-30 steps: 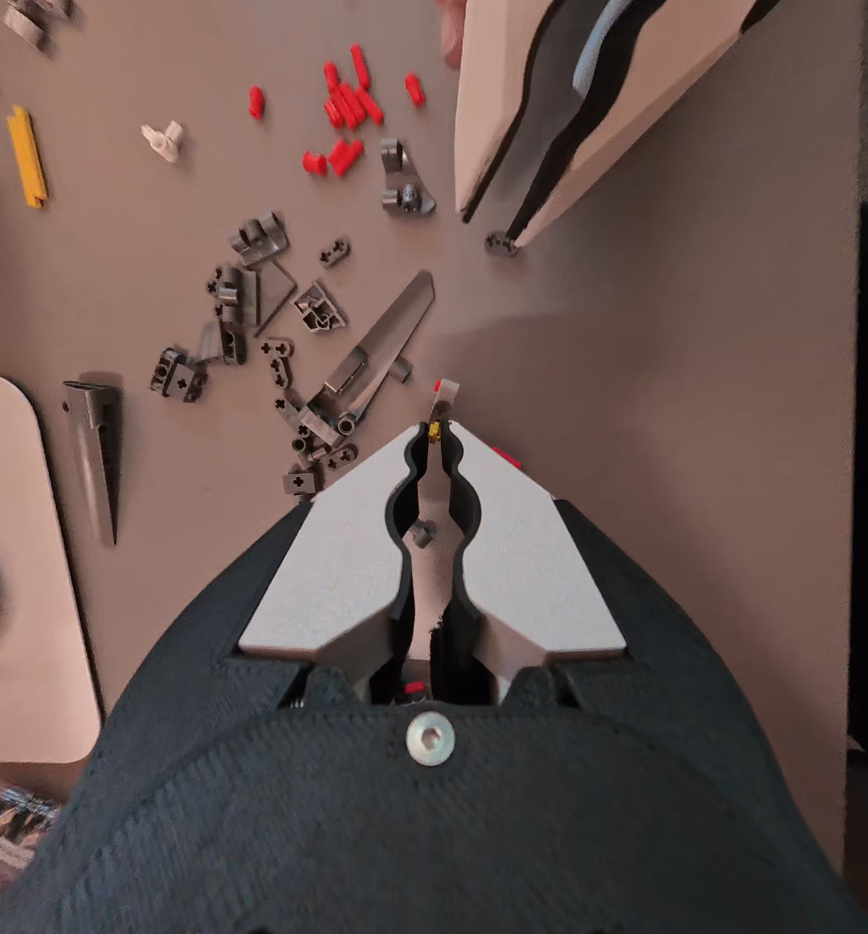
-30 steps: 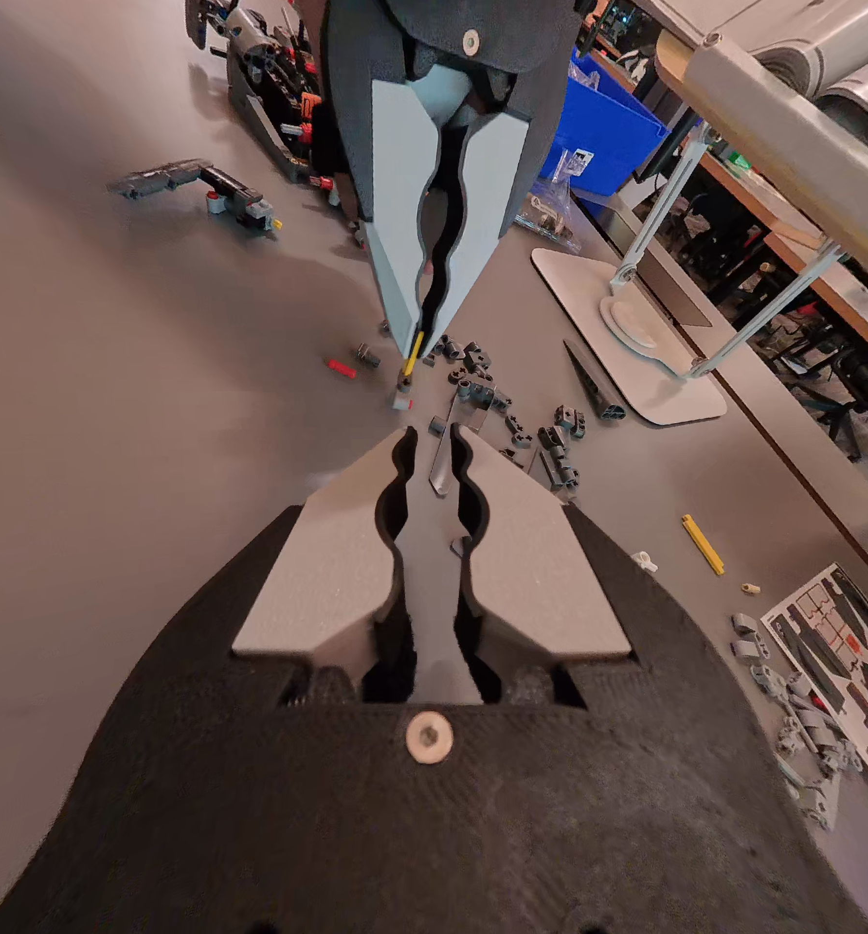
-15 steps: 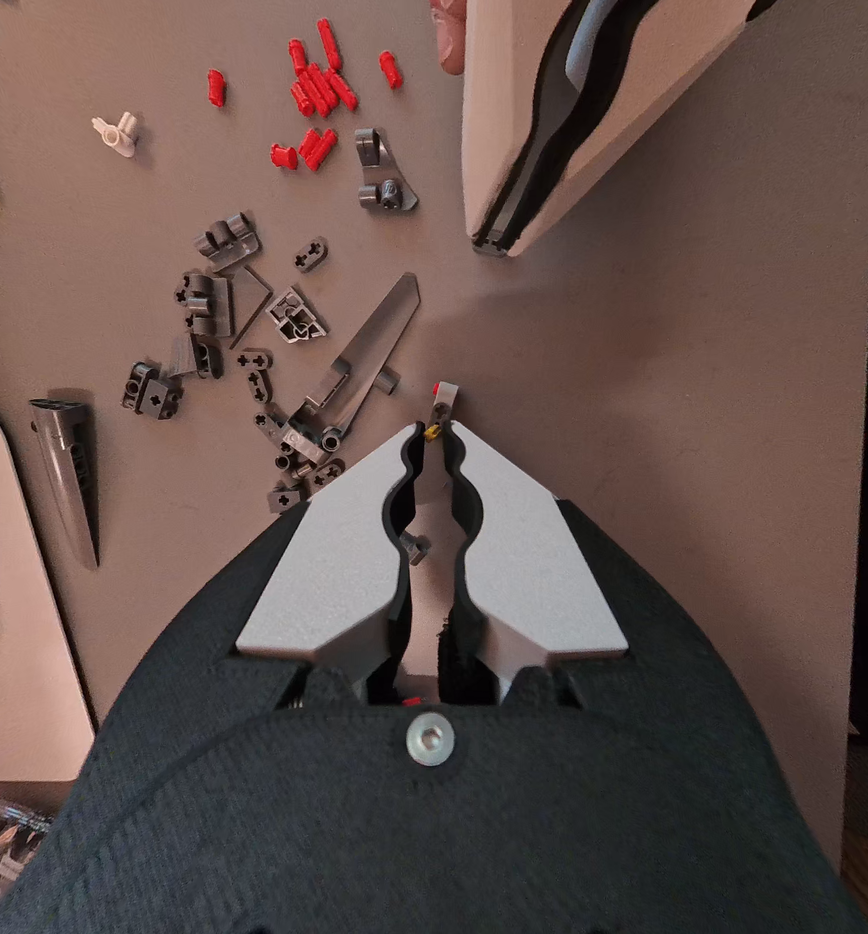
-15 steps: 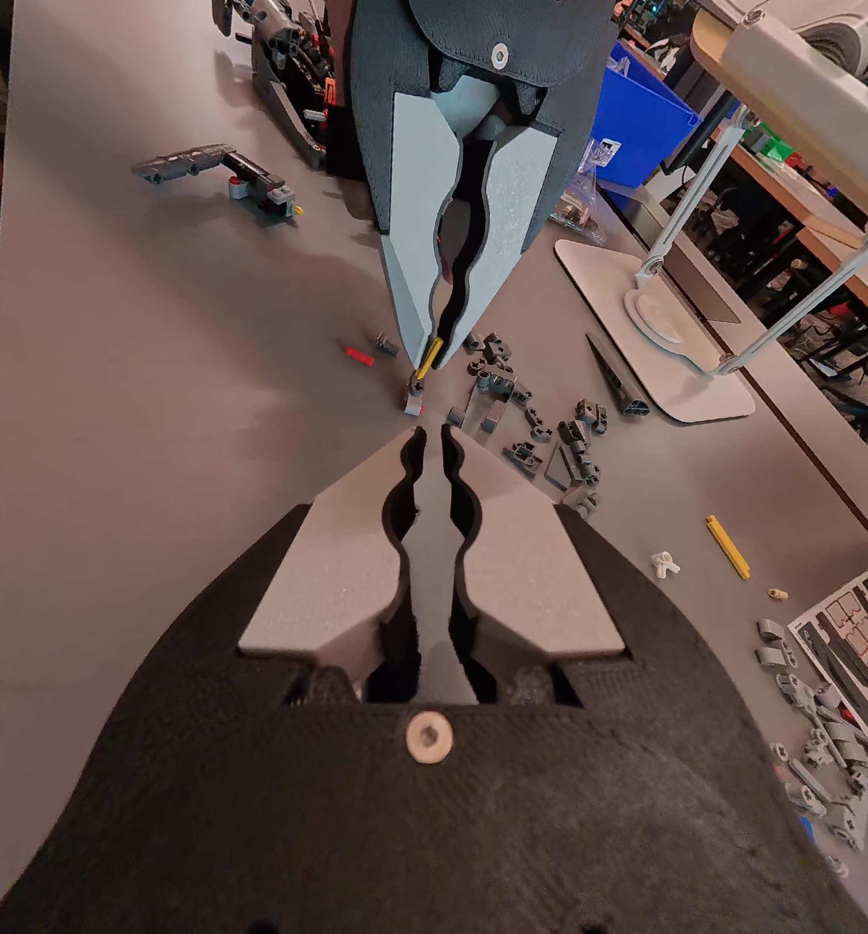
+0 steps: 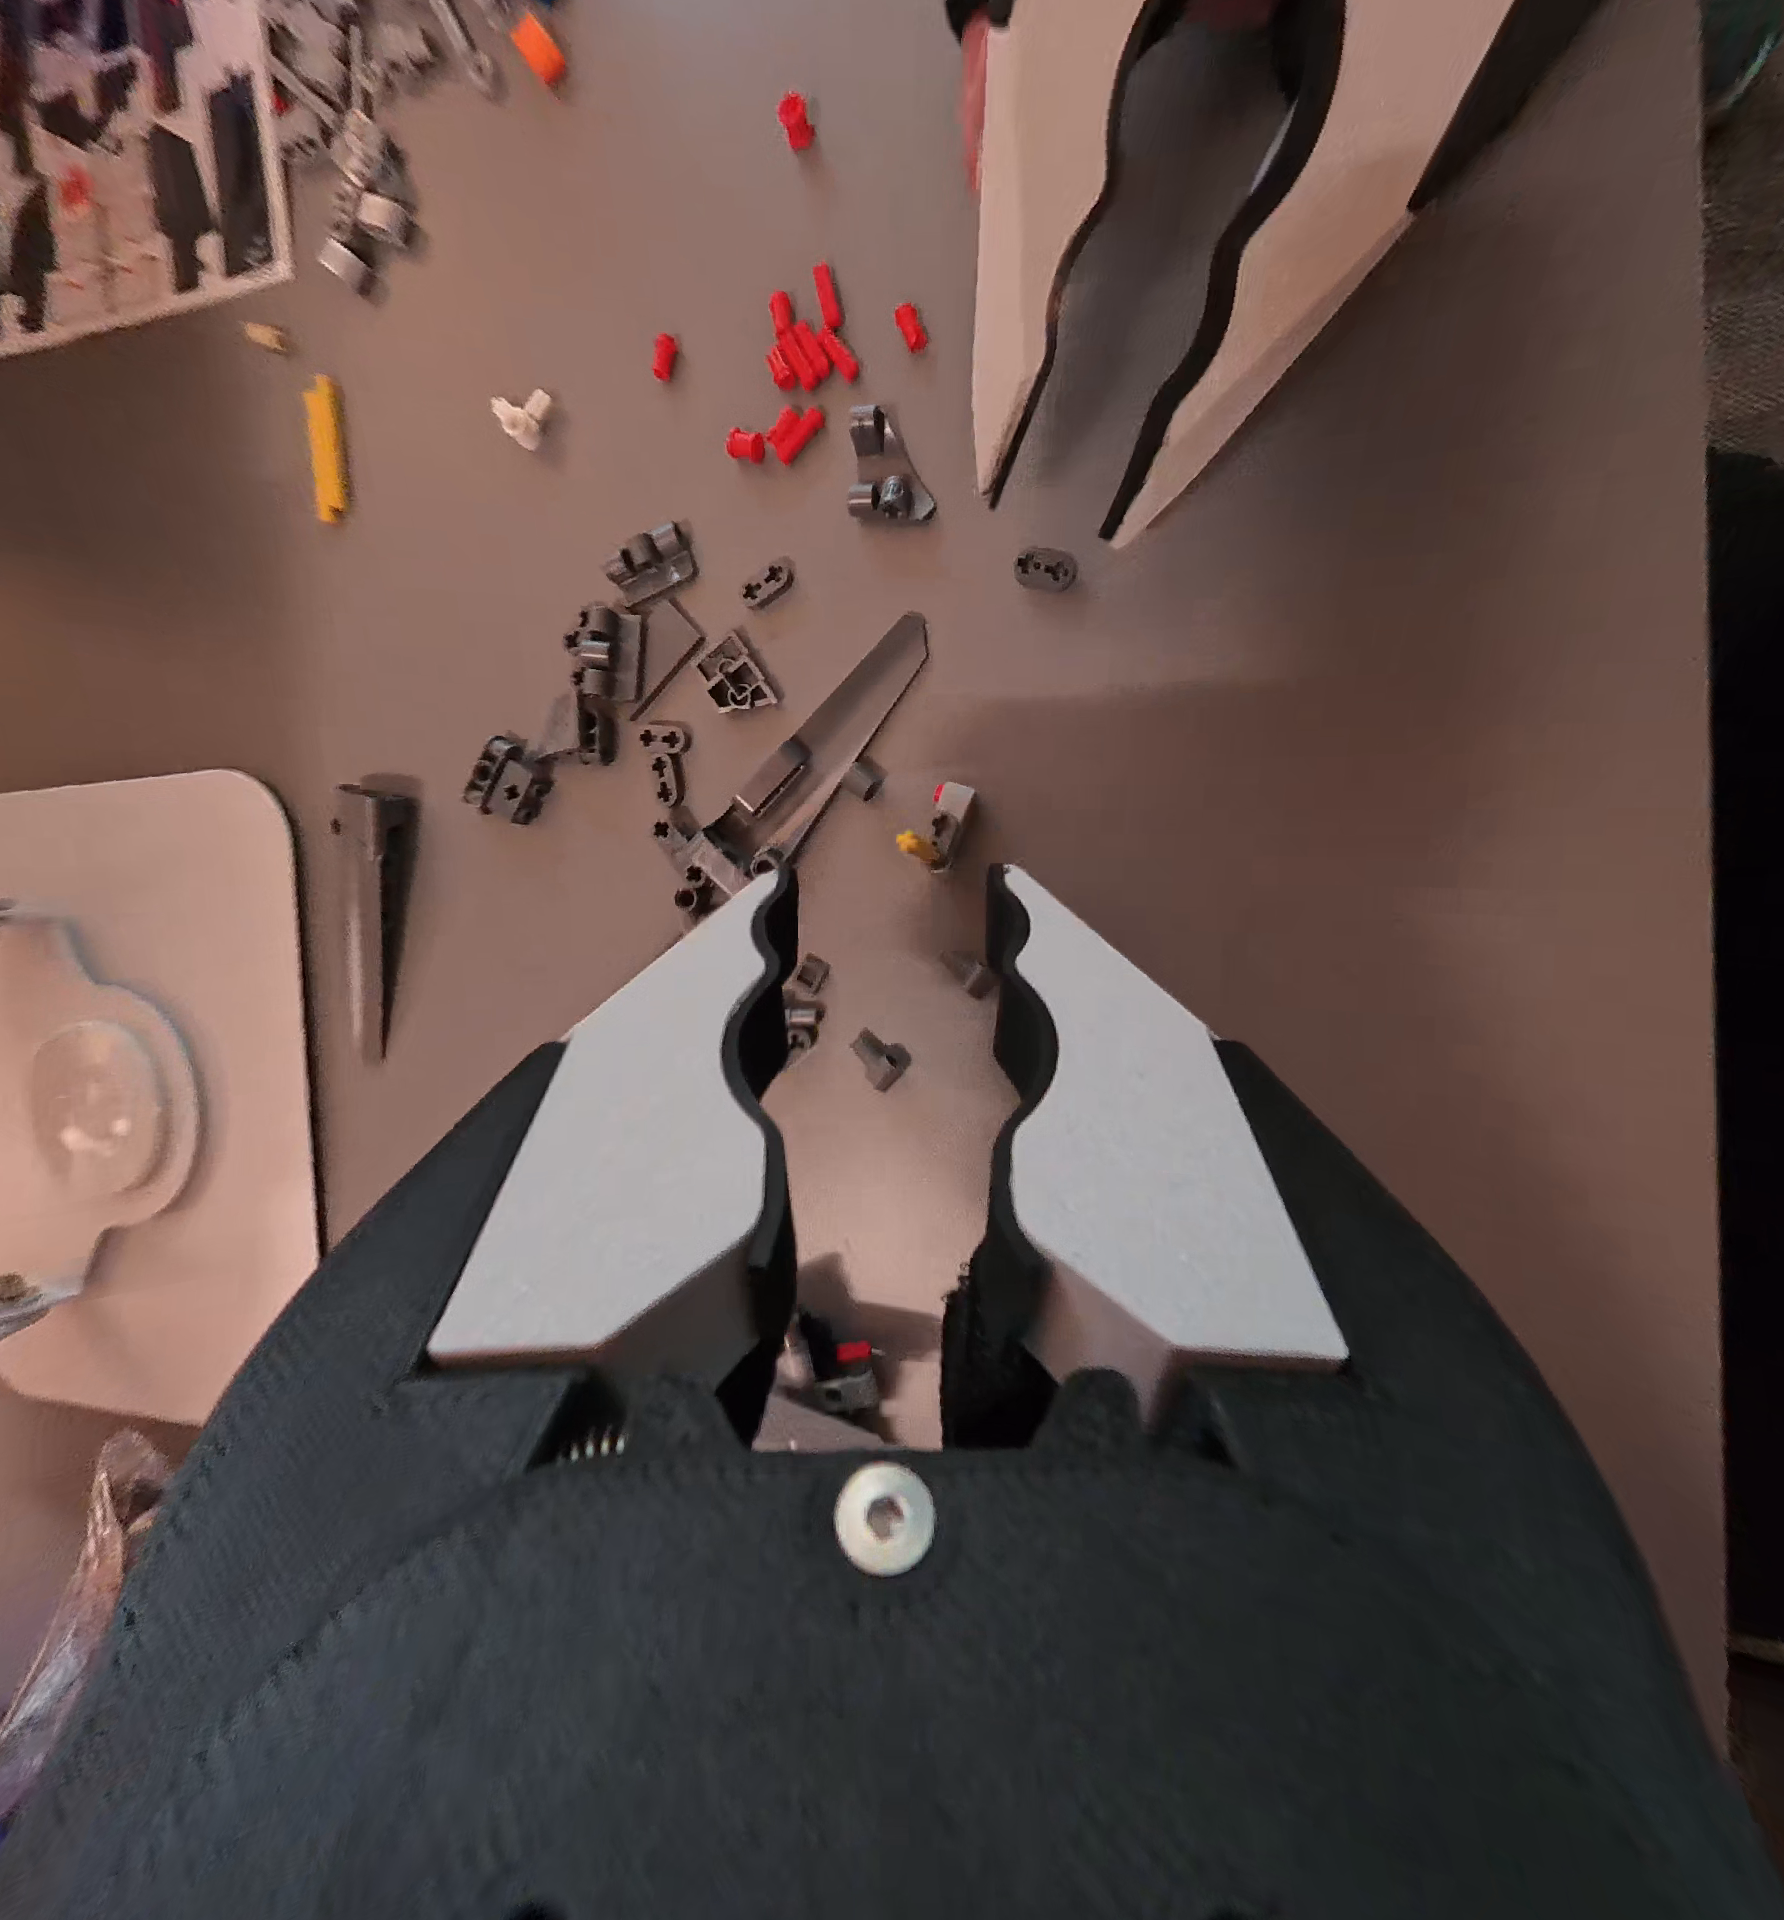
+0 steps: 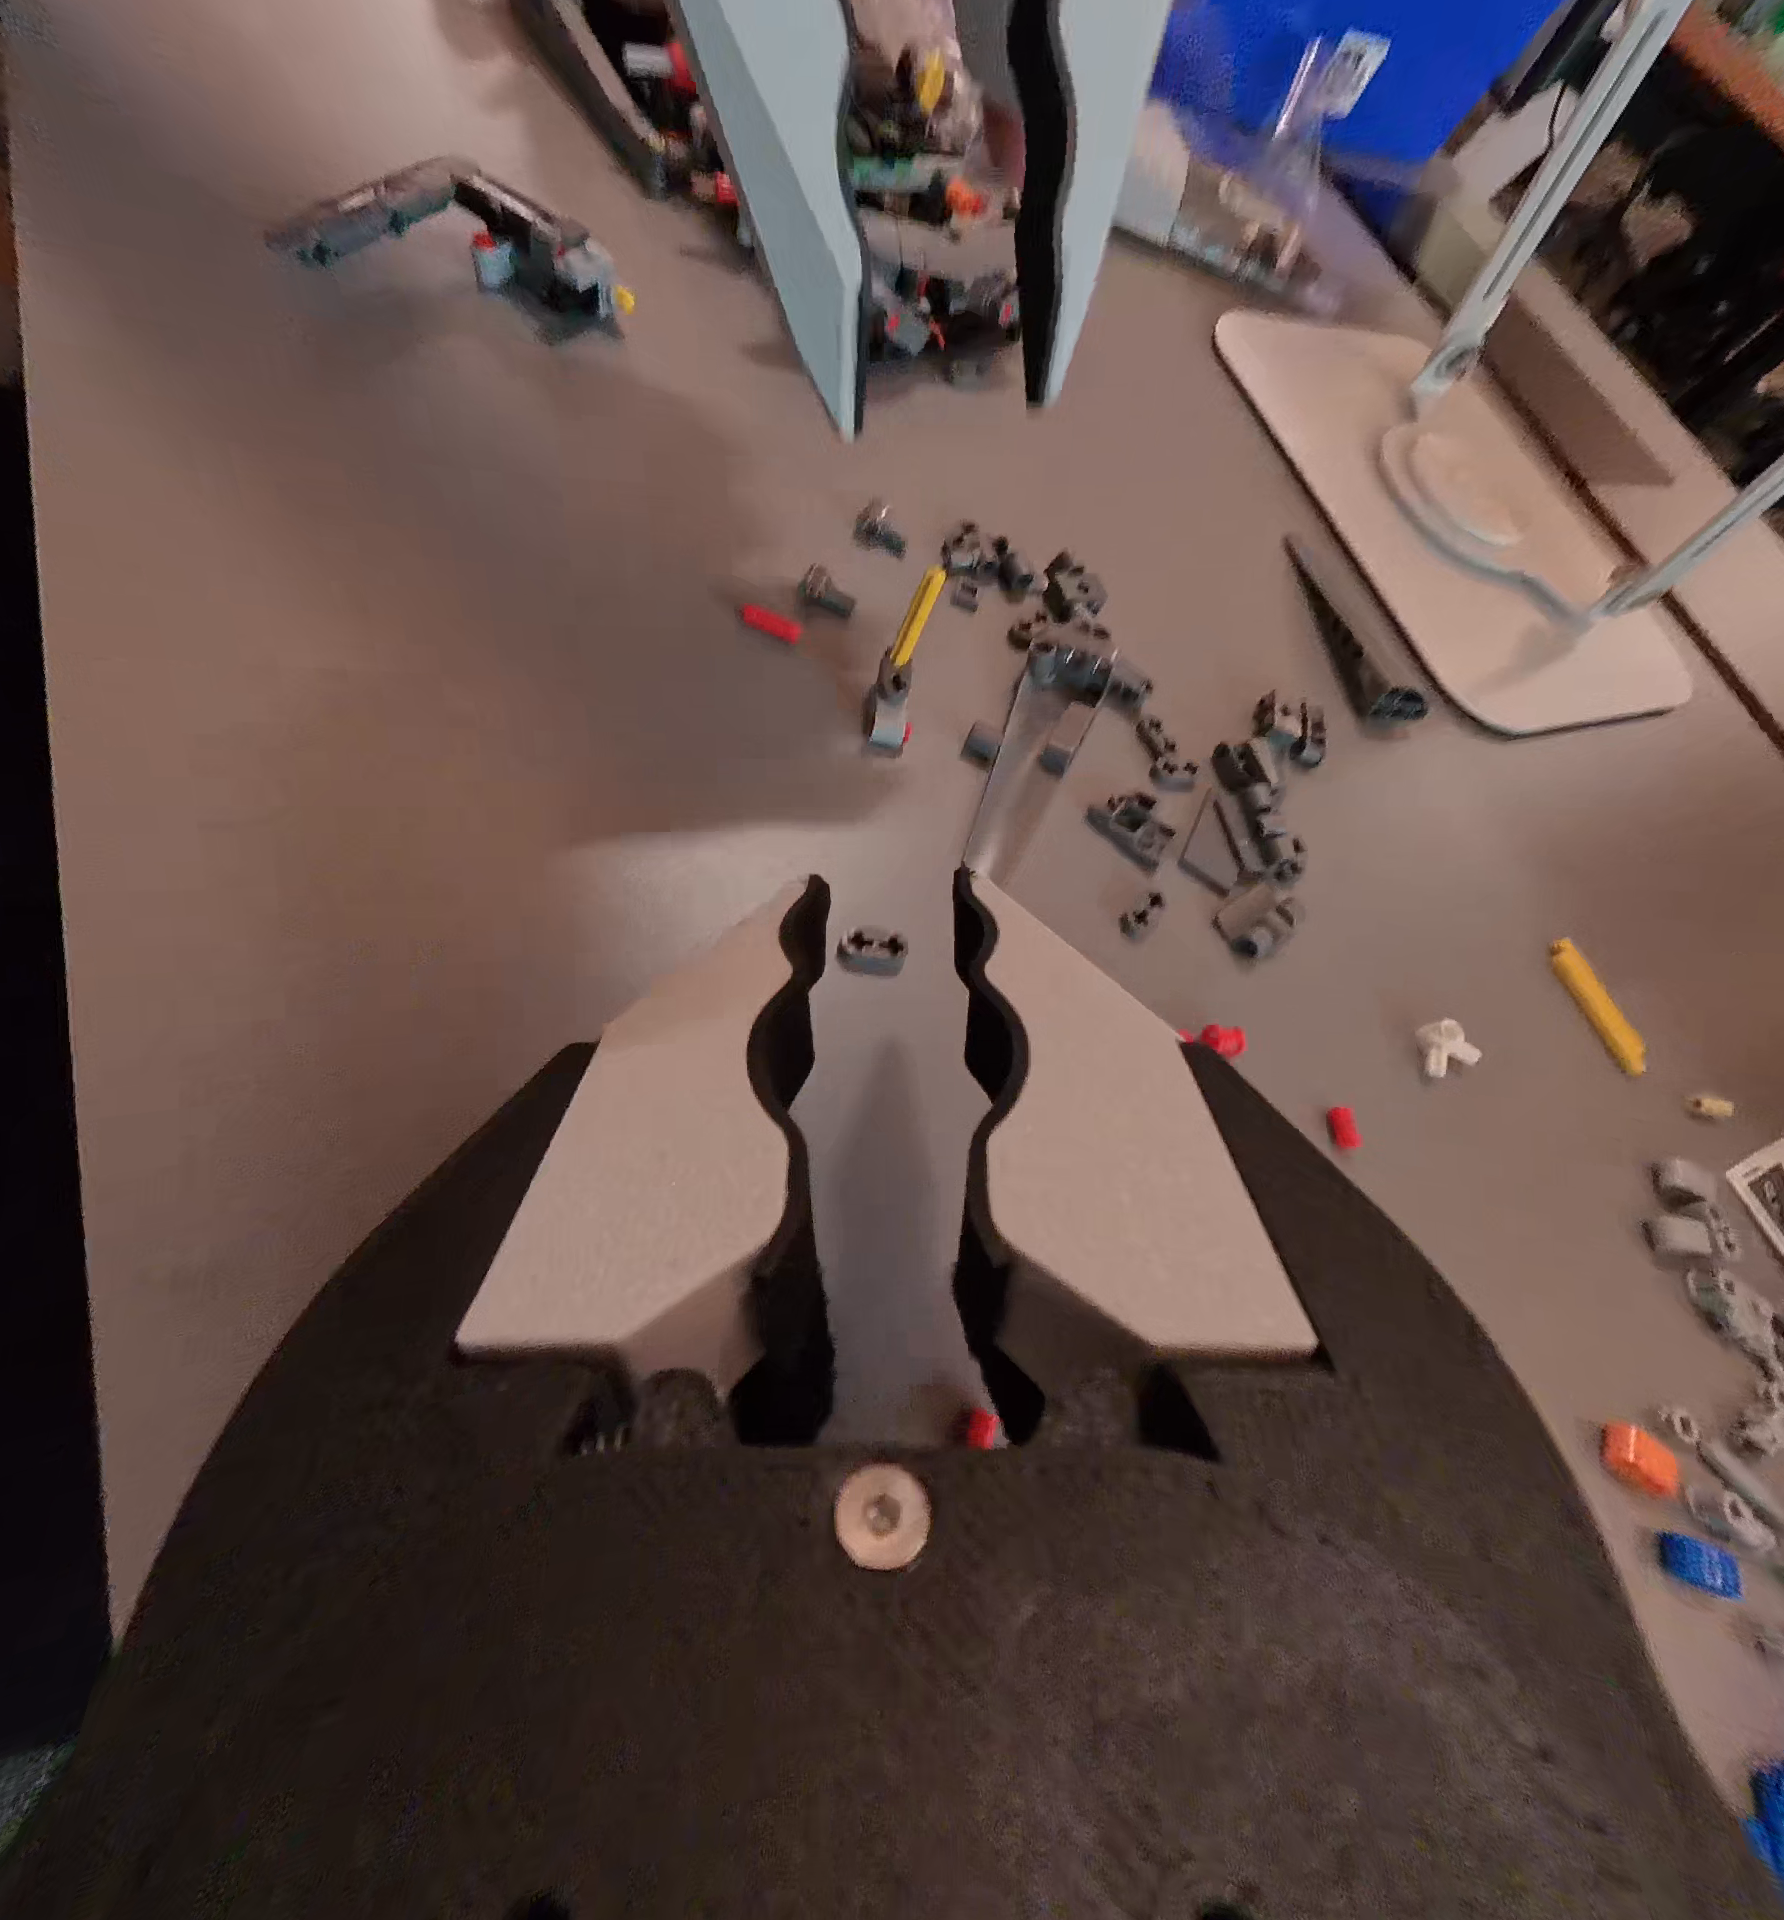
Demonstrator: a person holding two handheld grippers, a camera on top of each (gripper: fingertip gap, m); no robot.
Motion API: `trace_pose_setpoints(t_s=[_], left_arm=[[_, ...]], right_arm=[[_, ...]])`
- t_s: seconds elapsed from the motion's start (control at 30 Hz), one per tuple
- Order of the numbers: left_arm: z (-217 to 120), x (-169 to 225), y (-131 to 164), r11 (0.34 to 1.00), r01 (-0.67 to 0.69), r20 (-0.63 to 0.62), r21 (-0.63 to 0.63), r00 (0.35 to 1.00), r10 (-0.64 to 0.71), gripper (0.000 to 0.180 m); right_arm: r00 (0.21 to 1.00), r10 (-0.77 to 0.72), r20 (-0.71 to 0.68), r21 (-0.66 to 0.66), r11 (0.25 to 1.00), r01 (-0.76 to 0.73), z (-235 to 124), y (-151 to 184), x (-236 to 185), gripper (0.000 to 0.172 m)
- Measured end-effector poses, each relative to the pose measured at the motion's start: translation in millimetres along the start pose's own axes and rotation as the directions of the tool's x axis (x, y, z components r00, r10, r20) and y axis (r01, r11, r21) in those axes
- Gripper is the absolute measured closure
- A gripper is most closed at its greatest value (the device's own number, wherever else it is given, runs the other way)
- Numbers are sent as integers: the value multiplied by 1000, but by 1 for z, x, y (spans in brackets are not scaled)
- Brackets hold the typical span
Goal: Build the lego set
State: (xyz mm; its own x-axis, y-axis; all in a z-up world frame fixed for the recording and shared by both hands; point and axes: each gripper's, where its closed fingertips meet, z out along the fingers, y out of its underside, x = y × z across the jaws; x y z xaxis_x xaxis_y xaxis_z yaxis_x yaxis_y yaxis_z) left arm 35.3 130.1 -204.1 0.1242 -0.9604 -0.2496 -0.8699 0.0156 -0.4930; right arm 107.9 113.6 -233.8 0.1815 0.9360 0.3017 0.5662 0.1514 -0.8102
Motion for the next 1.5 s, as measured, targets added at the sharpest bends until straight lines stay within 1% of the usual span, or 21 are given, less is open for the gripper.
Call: trace_pose_setpoints(t_s=[0.07,0.23,0.27,0.4,0.53,0.67,0.8,0.87,0.93,0.97,1.03,1.07,1.23,1.4,1.5], left_arm=[[-8,1,2,1000,-1,50,24,999,0,147],[-9,6,15,998,20,82,65,996,-25,151],[-9,6,18,997,23,89,69,996,-29,151],[-10,6,24,994,39,103,106,993,-50,153],[-11,8,27,988,36,115,150,992,-54,155],[-13,7,28,982,21,134,185,990,-47,156],[-15,4,28,974,9,165,227,985,-47,157],[-17,6,30,971,-11,181,239,983,-34,157],[-18,9,32,971,-35,197,237,980,-12,158],[-18,9,33,970,-48,209,236,978,-3,158],[-20,10,37,971,-60,221,233,975,7,159],[-19,11,37,970,-58,219,236,976,5,159],[-16,16,39,968,-60,203,244,979,9,160],[-13,18,40,971,-80,218,227,976,30,161],[-11,19,40,971,-77,210,228,977,28,161]], right_arm=[[1000,12,-5,-52,999,-13,0,6,-1,150],[994,105,-11,-195,975,-105,5,22,-2,153],[991,129,-20,-212,969,-130,6,23,-2,156],[973,232,-23,-260,938,-230,10,24,-12,156],[949,305,-80,-270,910,-315,12,24,-13,154],[935,337,-115,-277,893,-356,14,23,-12,154],[936,336,-104,-284,892,-352,20,21,-9,161],[948,305,-88,-284,905,-317,24,18,-9,170],[958,278,-64,-274,918,-285,27,15,-10,172],[957,283,-62,-272,918,-289,27,14,-10,169],[949,306,-76,-280,907,-315,25,14,-8,154],[944,317,-91,-293,898,-329,23,15,-8,151],[922,361,-140,-301,872,-387,24,11,-16,151],[916,381,-126,-292,868,-402,35,9,-14,149],[936,343,-75,-288,891,-350,41,5,-15,152]])
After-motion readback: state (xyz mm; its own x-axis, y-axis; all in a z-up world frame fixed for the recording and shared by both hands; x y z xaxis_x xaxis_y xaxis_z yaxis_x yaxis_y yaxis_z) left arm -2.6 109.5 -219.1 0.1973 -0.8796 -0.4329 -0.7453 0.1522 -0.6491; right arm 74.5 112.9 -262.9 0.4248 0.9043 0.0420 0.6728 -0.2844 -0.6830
